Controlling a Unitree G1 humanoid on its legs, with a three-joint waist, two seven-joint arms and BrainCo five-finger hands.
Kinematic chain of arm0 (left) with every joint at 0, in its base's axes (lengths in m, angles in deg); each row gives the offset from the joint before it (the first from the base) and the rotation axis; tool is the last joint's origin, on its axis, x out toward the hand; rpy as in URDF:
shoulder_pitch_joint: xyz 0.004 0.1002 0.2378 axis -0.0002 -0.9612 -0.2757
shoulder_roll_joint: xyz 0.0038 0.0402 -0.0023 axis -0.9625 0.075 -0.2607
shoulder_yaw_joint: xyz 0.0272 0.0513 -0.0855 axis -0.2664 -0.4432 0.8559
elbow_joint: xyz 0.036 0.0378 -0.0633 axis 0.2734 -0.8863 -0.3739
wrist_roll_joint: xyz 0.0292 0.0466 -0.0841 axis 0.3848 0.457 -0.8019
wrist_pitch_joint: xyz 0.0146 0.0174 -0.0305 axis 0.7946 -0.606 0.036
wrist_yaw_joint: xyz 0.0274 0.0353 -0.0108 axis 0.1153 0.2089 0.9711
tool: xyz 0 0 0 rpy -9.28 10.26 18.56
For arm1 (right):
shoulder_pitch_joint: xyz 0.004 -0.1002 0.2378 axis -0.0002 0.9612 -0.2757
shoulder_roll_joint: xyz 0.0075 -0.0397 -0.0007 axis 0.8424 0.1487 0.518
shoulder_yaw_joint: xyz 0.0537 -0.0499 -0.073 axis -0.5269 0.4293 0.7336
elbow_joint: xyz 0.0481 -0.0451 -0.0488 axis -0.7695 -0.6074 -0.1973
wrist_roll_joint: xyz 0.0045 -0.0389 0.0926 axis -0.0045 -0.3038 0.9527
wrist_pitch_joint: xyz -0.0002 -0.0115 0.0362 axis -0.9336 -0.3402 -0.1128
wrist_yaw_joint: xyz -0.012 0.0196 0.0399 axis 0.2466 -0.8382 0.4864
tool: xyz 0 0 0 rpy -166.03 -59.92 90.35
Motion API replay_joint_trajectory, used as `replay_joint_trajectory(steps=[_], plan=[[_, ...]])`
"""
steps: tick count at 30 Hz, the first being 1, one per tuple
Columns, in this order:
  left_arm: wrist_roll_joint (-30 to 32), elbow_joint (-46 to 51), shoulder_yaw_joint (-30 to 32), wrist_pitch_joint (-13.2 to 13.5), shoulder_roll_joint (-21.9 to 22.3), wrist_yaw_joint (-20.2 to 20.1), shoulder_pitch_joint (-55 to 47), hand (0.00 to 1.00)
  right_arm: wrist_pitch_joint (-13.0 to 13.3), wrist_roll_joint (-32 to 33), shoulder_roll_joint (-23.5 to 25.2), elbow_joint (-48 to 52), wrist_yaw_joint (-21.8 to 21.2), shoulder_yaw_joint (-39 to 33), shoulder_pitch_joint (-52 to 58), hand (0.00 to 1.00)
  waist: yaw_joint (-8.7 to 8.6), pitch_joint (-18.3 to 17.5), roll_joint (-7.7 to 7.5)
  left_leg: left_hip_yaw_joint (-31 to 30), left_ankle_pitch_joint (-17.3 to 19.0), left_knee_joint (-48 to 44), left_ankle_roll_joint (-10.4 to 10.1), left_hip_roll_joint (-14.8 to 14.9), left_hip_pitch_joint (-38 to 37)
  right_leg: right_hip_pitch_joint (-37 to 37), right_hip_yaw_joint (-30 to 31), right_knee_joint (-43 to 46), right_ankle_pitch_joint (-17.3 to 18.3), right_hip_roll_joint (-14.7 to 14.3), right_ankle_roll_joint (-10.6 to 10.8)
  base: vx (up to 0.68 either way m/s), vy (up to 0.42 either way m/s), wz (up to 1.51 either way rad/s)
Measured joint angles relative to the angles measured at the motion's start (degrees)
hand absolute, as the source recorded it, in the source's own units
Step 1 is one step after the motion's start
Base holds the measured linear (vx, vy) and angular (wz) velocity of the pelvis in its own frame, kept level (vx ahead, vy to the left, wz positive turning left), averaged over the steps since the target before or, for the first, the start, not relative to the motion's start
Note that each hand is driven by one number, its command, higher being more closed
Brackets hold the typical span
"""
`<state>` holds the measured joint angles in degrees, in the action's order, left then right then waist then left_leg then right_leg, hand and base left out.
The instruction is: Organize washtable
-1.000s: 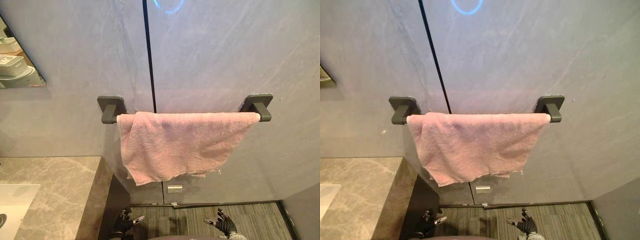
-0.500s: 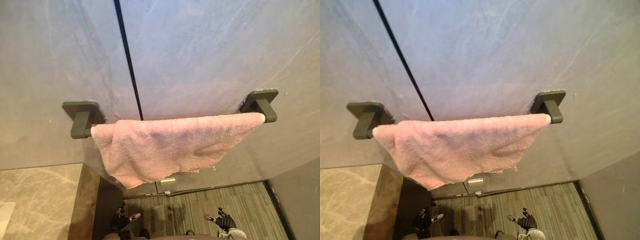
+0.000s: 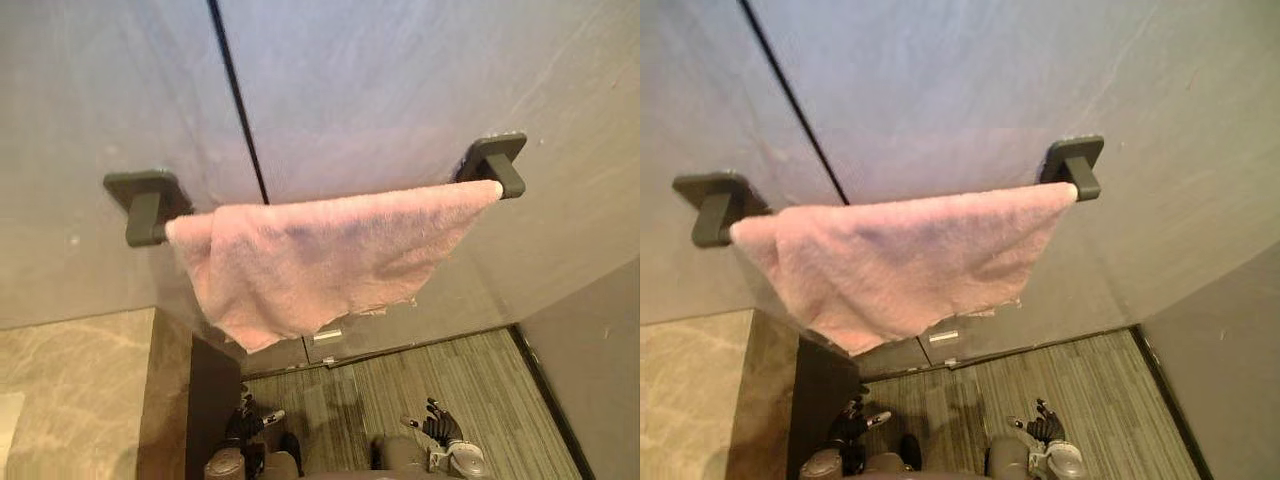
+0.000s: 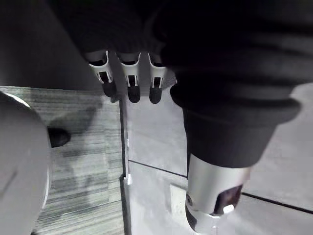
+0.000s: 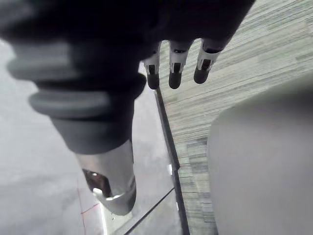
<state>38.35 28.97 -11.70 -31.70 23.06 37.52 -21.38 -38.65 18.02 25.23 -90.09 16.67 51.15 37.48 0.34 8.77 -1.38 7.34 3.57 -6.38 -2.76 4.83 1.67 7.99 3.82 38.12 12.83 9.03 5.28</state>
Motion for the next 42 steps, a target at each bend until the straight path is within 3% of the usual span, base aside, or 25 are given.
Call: replay_joint_trajectory(steps=[2,3,6,8,9,10,11,12,13,15,16,18,19,20,21,22,23,25,27,28,29,31,34,42], plan=[[-0.09,0.21,0.02,0.01,-0.73,0.36,-0.15,0.0,-0.18,-0.47,0.46,0.1,-0.02,0.38,0.1,0.0,0.82,-1.13,-1.49,-2.74,-1.29,-1.21,-1.91,0.2,2.67,-1.61,3.95,0.62,-0.32,2.59,-0.34,-0.13,-0.359,0.73],[-0.23,0.16,0.13,-0.08,-1.51,0.7,-0.25,0.0,-0.25,-0.51,0.22,0.25,0.01,0.46,-1.14,0.0,0.68,-1.86,-2.61,-4.35,-2.56,-2.74,-3.88,1.04,5.82,-2.6,7.48,-2.81,1.78,1.41,1.96,-0.21,-0.405,0.38],[-1.2,0.03,-0.63,-0.16,-0.62,1.04,0.0,0.0,-0.32,-0.41,-1.89,0.57,0.35,2.43,-2.68,0.0,1.26,-1.53,1.14,-5.66,-5.74,-1.74,-5.62,5.25,8.11,-3.61,8.09,-7.49,4.67,-3.45,2.73,-0.25,-0.367,0.06],[-2.21,-0.08,-2.36,-0.07,-0.52,1.93,0.69,0.0,-0.29,0.35,-2.75,0.73,1.29,4.4,-3.07,0.0,0.47,-0.85,2.52,-8.13,-9.43,-0.58,-6.68,7.88,10.44,-4.44,4.59,-10.38,8.61,-6.35,0.78,-0.33,-0.439,0.46],[-2.39,-0.13,-2.75,-0.02,-0.13,1.95,1.02,0.0,-0.25,0.64,-2.84,0.85,1.32,4.41,-2.79,0.0,0.16,-0.26,3.26,-9.17,-12.74,0.9,-6.32,8.79,11.17,-4.56,2.9,-10.8,9.11,-7.67,-0.23,-0.41,-0.401,1.28],[-2.4,-0.05,-2.85,0.14,0.97,1.88,1.25,0.0,-0.23,0.76,-3.22,0.82,1.37,4.19,-1.82,0.0,-0.31,0.81,4.33,-8.59,-22.57,6.33,-4.05,9.31,11.75,-4.79,-1.31,-11.69,8.2,-8.59,-2.81,-0.37,-0.282,1.38],[-2.42,-0.03,-2.83,0.21,1.14,1.9,1.27,0.0,-0.19,1.32,-3.22,0.91,1.29,3.84,-1.39,0.0,-0.35,1.08,4.61,-7.43,-27.2,8.81,-3.13,9.06,11.57,-4.87,-3.5,-12.3,8.08,-8.65,-4.03,-0.38,-0.232,1.36],[-2.78,0.25,-2.59,0.19,1.05,1.9,1.97,0.0,-0.21,1.2,-3.0,0.61,1.59,3.65,-1.65,0.0,-0.52,1.97,4.0,-3.92,-26.54,8.3,-3.69,8.82,11.8,-4.8,-6.3,-12.66,7.84,-7.93,-6.3,-0.25,-0.103,0.84],[-2.8,-0.08,-2.24,-0.21,0.83,1.93,2.22,0.0,-0.35,1.05,-3.31,-0.15,1.95,3.52,-2.03,0.0,-0.43,2.38,3.86,-0.42,-23.23,4.89,-4.57,7.8,11.62,-4.83,-8.06,-12.63,7.41,-7.1,-7.02,-0.35,-0.186,1.0],[-2.78,-0.13,-2.17,-0.14,0.22,1.91,1.64,0.0,-0.68,1.06,-3.39,-0.16,2.36,2.2,-2.51,0.0,-0.88,2.59,2.12,5.31,-10.0,-7.59,-1.63,2.87,10.04,-4.8,-12.04,-13.69,5.69,-3.21,-7.22,-0.4,-0.185,1.08],[-2.82,-0.12,-2.17,-0.08,0.33,1.91,1.57,0.0,-0.78,1.04,-3.46,-0.17,2.35,2.13,-2.5,0.0,-0.94,2.58,2.02,6.53,-7.7,-9.72,-1.32,2.28,9.23,-4.83,-12.71,-14.73,4.89,-2.68,-7.0,-0.3,-0.067,0.93],[-2.89,-0.1,-2.27,-0.13,0.53,1.86,1.27,0.0,-1.1,0.58,-3.28,-0.21,2.36,2.12,-2.53,0.0,-0.93,2.4,2.27,13.6,-0.65,-14.37,0.29,2.97,4.91,-5.39,-17.16,-19.42,0.86,-1.63,-6.92,-0.21,0.0,0.96],[-2.9,-0.1,-2.3,-0.2,0.66,1.79,1.31,0.0,-1.19,0.36,-3.12,-0.26,2.38,2.09,-2.51,0.0,-0.97,2.39,2.28,16.13,0.94,-15.74,0.36,3.75,3.57,-5.69,-19.18,-20.43,0.02,-1.31,-6.8,-0.19,0.065,1.69],[-2.97,-0.2,-3.53,-0.33,1.12,1.64,1.72,0.0,-1.36,0.04,-2.9,-0.31,2.47,1.52,-2.37,0.0,-1.62,2.17,2.01,24.12,2.91,-14.82,0.46,5.75,-1.7,-6.84,-24.79,-22.1,-1.44,0.15,-5.96,-0.17,0.087,1.77],[-2.96,-0.22,-4.21,-0.35,1.34,1.47,1.83,0.0,-1.35,0.05,-3.01,-0.25,2.53,1.39,-2.22,0.0,-2.23,1.93,2.16,26.6,2.71,-11.46,0.31,6.18,-3.83,-7.41,-27.5,-22.6,-1.82,0.61,-5.43,-0.13,0.106,2.11],[-2.97,-0.22,-4.83,-0.36,1.68,1.35,1.96,0.0,-1.35,0.03,-3.23,-0.13,2.6,1.19,-2.18,0.0,-2.98,1.64,2.67,28.47,1.03,-6.53,-1.21,5.99,-6.19,-7.9,-30.12,-23.16,-2.15,0.65,-4.85,-0.08,0.152,1.6],[-2.95,-0.2,-5.51,-0.33,2.15,1.03,2.15,0.0,-1.36,0.06,-3.46,-0.1,2.66,0.46,-2.2,0.0,-3.13,0.61,4.01,26.0,-0.63,0.92,-4.71,4.7,-7.72,-7.9,-32.88,-24.12,-2.84,0.4,-4.0,-0.1,0.229,1.84],[-2.47,-0.52,-6.25,-0.75,0.43,0.9,2.17,0.0,-1.39,0.05,-1.65,-0.14,2.76,0.24,-3.09,0.0,-2.33,0.48,2.16,21.8,-2.15,4.18,-2.33,3.02,-6.33,-10.15,-38.0,-27.47,-5.33,0.68,-2.93,-0.1,0.203,1.4],[-2.06,-0.97,-5.98,-1.21,-1.57,0.89,0.66,0.0,-1.1,0.02,0.88,-0.11,2.35,1.37,-3.62,0.0,-1.72,-0.08,0.7,20.5,-2.29,1.5,-1.93,2.05,-6.23,-13.0,-39.67,-29.08,-6.06,1.41,-2.08,-0.09,0.091,0.6],[-1.77,-1.14,-5.63,-1.22,-2.22,0.79,-0.32,0.0,-1.04,-0.64,0.95,-0.13,2.25,3.83,-3.76,0.0,-0.63,-0.62,0.11,21.57,-2.18,-0.69,-1.78,1.86,-6.1,-13.42,-38.46,-29.1,-6.17,2.06,-1.91,-0.11,0.094,0.11],[-1.76,-1.09,-4.85,-1.09,-2.21,0.77,-0.76,0.0,-0.98,-1.1,0.93,-0.08,2.25,4.96,-3.95,0.0,-0.28,-0.68,0.08,22.01,-2.15,-1.46,-1.76,1.79,-6.04,-13.76,-37.95,-29.24,-6.26,2.18,-1.76,-0.19,0.088,-0.14],[-0.61,-2.08,-4.19,-1.09,-1.77,0.53,-0.77,0.0,-0.91,-1.7,0.88,-0.06,2.24,5.94,-4.51,0.0,-0.24,-1.32,1.7,22.22,-2.33,1.46,-1.42,1.39,-6.47,-13.24,-37.92,-29.59,-6.36,1.91,-1.55,-0.18,0.047,0.03],[0.58,-3.91,-4.12,-1.38,-0.63,0.36,-0.72,0.0,-1.01,-1.7,0.89,-0.31,2.25,4.89,-3.91,0.0,-2.24,-2.5,3.72,20.31,-7.32,11.91,0.66,-0.02,-6.93,-11.57,-40.51,-31.5,-7.7,0.5,-1.74,-0.13,-0.002,0.35],[2.34,-4.5,-3.29,-1.4,-0.82,-0.58,-0.31,0.0,-1.08,-2.18,0.76,-2.38,2.36,3.59,-3.85,0.0,-2.58,-2.22,2.78,17.69,-9.22,12.31,-0.3,1.08,-6.64,-12.78,-42.29,-32.41,-8.95,-1.3,-3.23,-0.06,-0.07,0.11]])
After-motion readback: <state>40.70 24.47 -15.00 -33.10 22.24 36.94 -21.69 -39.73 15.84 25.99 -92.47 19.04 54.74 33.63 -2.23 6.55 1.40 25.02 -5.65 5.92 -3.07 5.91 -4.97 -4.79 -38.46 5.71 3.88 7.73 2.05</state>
